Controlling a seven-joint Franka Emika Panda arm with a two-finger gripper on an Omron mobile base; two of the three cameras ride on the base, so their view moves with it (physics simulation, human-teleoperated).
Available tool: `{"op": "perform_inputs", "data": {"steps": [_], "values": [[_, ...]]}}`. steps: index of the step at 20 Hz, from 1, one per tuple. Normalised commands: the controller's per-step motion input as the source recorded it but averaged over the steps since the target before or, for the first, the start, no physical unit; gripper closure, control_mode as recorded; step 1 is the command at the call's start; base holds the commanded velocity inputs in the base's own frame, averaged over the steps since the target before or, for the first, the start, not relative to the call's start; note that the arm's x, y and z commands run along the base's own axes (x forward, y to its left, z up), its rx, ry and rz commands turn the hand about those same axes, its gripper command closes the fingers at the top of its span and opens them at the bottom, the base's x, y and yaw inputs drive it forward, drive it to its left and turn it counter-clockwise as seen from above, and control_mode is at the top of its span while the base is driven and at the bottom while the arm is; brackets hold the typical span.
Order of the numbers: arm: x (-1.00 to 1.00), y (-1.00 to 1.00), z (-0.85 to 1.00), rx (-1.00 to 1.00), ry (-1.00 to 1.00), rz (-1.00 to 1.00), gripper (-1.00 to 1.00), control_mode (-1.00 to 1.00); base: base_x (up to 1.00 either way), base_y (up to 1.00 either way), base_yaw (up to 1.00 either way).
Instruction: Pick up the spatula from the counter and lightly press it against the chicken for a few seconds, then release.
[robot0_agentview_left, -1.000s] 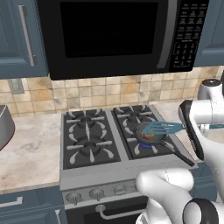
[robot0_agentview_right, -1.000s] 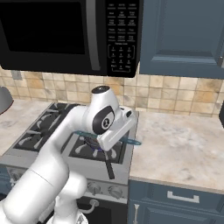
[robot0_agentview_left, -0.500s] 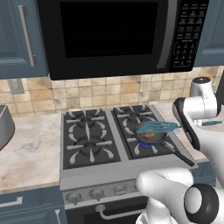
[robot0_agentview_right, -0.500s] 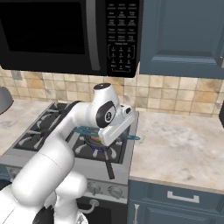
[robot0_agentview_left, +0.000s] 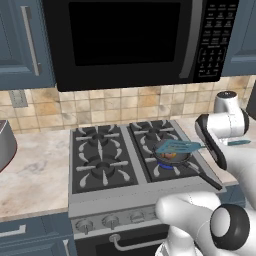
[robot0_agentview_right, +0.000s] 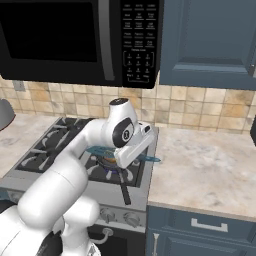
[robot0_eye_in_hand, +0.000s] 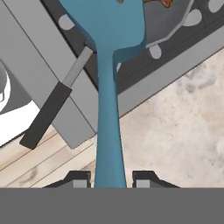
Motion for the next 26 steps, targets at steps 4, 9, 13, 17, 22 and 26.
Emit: {"op": "perform_inputs", "data": {"steps": [4, 9, 13, 17, 22, 26], "values": [[0.00, 0.00, 0.03, -0.02, -0.02, 0.00, 1.00, -1.00, 0.00, 0.00, 0.00], [0.02, 0.02, 0.01, -0.04, 0.00, 0.00, 1.00, -1.00, 0.00, 0.00, 0.00], [0.13, 0.00, 0.00, -0.05, 0.00, 0.00, 1.00, -1.00, 0.00, 0.00, 0.00], [0.26, 0.02, 0.00, -0.03, 0.00, 0.00, 1.00, -1.00, 0.00, 0.00, 0.00], [0.29, 0.02, 0.00, -0.01, 0.00, 0.00, 1.00, -1.00, 0.00, 0.00, 0.00], [0.30, 0.00, -0.05, -0.02, 0.00, 0.00, 1.00, -1.00, 0.00, 0.00, 0.00]]}}
